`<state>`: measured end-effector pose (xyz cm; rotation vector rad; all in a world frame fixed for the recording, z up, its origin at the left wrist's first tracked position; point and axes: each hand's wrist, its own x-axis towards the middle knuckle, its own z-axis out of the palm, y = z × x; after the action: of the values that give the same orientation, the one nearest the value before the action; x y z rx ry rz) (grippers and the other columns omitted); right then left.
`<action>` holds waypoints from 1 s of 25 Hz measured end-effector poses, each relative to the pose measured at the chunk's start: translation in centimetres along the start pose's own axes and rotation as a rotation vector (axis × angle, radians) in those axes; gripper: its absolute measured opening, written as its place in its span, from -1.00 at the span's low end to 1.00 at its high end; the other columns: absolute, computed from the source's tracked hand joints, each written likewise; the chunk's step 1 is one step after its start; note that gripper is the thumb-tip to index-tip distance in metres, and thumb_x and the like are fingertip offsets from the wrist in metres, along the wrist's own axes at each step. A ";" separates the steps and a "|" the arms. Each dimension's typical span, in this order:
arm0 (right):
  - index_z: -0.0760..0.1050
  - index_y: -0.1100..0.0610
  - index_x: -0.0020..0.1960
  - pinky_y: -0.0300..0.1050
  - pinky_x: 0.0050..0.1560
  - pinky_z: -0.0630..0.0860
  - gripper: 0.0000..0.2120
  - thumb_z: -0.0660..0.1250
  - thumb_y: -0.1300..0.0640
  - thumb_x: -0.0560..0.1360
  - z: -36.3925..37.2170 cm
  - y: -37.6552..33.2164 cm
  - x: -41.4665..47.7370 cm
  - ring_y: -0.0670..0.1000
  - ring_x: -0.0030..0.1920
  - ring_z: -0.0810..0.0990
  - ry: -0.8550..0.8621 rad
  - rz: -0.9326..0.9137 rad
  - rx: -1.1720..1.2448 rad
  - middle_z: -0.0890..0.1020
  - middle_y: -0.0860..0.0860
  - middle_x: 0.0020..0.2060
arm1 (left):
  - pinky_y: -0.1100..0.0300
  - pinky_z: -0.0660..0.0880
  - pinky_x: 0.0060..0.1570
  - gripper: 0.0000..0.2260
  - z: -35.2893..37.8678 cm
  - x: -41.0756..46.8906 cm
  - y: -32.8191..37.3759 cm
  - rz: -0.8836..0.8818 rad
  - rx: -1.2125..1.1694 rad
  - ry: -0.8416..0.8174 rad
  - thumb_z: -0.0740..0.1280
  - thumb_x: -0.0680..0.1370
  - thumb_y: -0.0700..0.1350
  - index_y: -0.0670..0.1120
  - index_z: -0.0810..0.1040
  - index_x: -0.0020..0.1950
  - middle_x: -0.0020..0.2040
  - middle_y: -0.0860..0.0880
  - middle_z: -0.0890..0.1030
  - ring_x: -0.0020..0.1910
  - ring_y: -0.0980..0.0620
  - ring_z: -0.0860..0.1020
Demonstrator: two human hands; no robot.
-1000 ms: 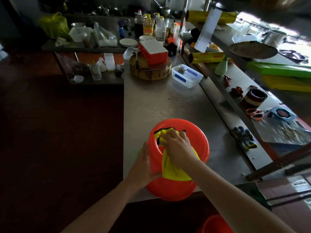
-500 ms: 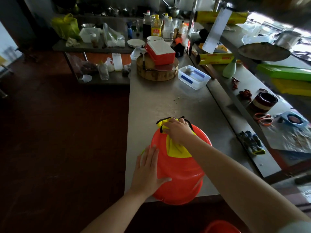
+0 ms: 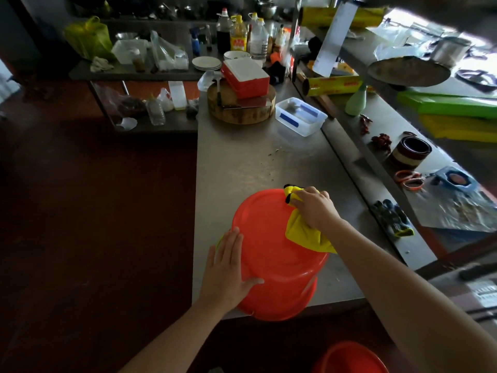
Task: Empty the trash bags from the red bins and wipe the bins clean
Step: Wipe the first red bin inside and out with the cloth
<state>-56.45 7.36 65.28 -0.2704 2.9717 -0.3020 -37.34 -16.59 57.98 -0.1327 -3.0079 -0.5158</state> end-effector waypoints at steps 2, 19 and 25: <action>0.52 -0.17 0.25 0.06 0.22 0.42 -0.74 0.16 -0.18 0.65 0.4 0.9 -1.5 0.20 0.17 0.39 0.043 0.022 0.051 0.45 -0.04 0.27 | -0.15 -0.01 0.52 0.09 0.0 0.2 0.1 0.000 -0.001 -0.003 0.19 0.38 0.56 -0.02 -0.19 0.65 0.65 0.05 -0.21 0.63 0.02 -0.15; 0.63 0.04 0.22 0.23 0.07 0.54 -0.77 0.44 0.13 0.56 5.0 -0.9 -16.3 0.27 0.02 0.47 0.496 0.028 0.242 0.57 0.11 0.22 | -0.09 0.03 0.57 0.09 -0.2 0.1 0.2 0.044 -0.133 -0.026 0.19 0.42 0.55 -0.04 -0.29 0.62 0.64 -0.01 -0.25 0.62 0.03 -0.17; 0.45 -0.09 0.28 0.21 0.09 0.56 -0.58 0.50 0.09 0.49 7.7 -3.7 -19.5 0.25 0.13 0.43 0.509 -0.137 0.089 0.46 0.03 0.28 | -0.12 0.19 0.53 0.20 -0.5 -0.3 0.1 -0.082 -0.338 -0.129 0.26 0.33 0.57 -0.01 -0.40 0.60 0.66 -0.06 -0.16 0.63 -0.07 -0.02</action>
<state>-35.63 6.12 60.93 -0.4477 3.4290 -0.5982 -37.03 -16.67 58.45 -0.0670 -3.0295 -1.0611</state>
